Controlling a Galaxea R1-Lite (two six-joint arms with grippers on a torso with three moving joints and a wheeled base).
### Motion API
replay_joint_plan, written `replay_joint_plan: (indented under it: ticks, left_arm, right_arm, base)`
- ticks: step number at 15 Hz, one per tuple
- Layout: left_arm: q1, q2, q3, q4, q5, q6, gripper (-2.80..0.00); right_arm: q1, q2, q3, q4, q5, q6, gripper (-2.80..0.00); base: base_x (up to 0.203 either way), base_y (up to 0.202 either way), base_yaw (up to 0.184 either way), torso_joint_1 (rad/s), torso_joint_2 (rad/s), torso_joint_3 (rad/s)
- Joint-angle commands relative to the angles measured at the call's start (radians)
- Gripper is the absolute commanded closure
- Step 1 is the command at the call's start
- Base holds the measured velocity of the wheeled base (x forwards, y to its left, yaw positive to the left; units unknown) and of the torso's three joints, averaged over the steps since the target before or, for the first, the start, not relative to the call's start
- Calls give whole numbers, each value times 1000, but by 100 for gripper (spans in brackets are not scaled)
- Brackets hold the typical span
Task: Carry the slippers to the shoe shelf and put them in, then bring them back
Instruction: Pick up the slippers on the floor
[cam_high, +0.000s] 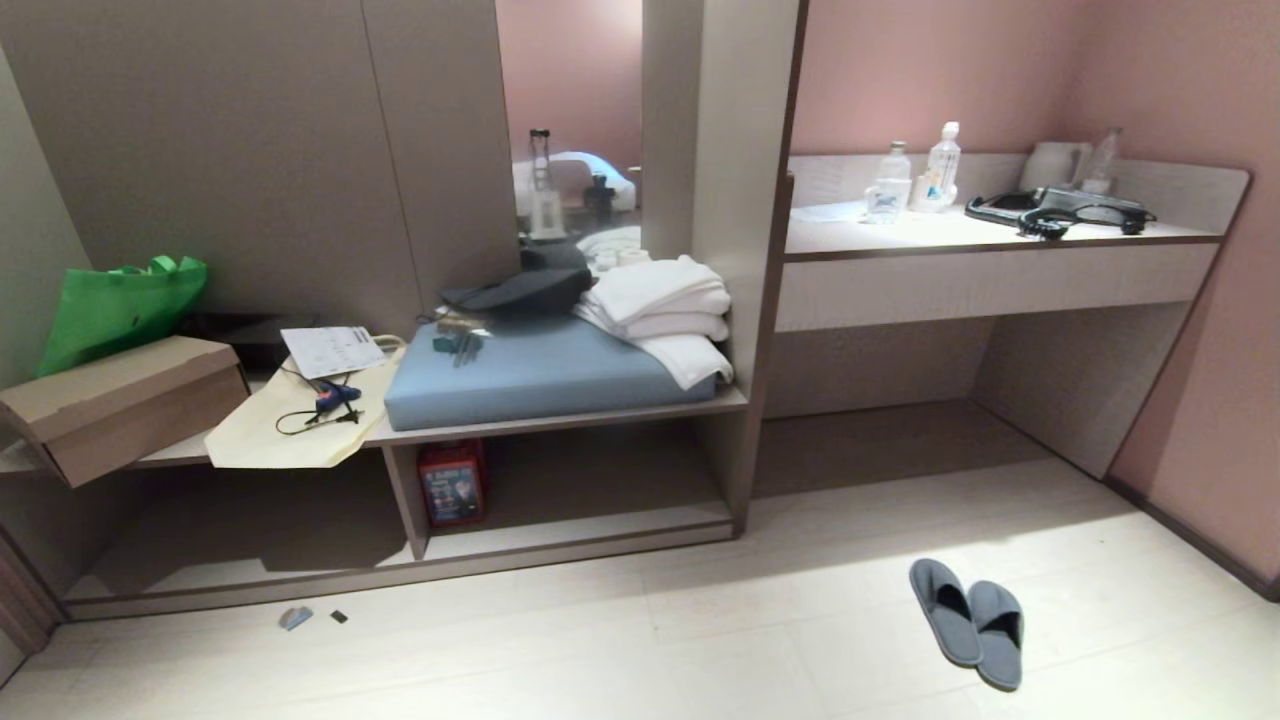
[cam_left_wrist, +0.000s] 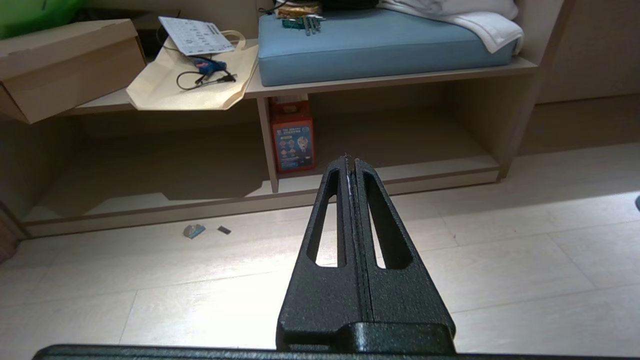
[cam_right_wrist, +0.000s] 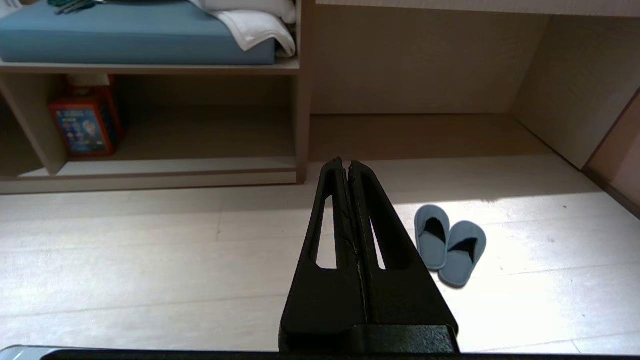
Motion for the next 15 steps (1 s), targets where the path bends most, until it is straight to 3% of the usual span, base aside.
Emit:
replay_joint_plan:
  ticks: [1,6,15]
  left_arm:
    - [0,1,0,0,1,0,0]
    - [1,1,0,-2,-1,0,0]
    - [0,1,0,-2,-1,-1,0]
  right_arm:
    - [0,0,0,-1,1,3,0]
    - [0,0,0,-1,1,0,0]
    - [0,0,0,-1,1,-3,0]
  base:
    - [195,0,0,5,4,2]
    - [189,0,-2,3,5,2]
    - [6,-1,-8,1,1,1]
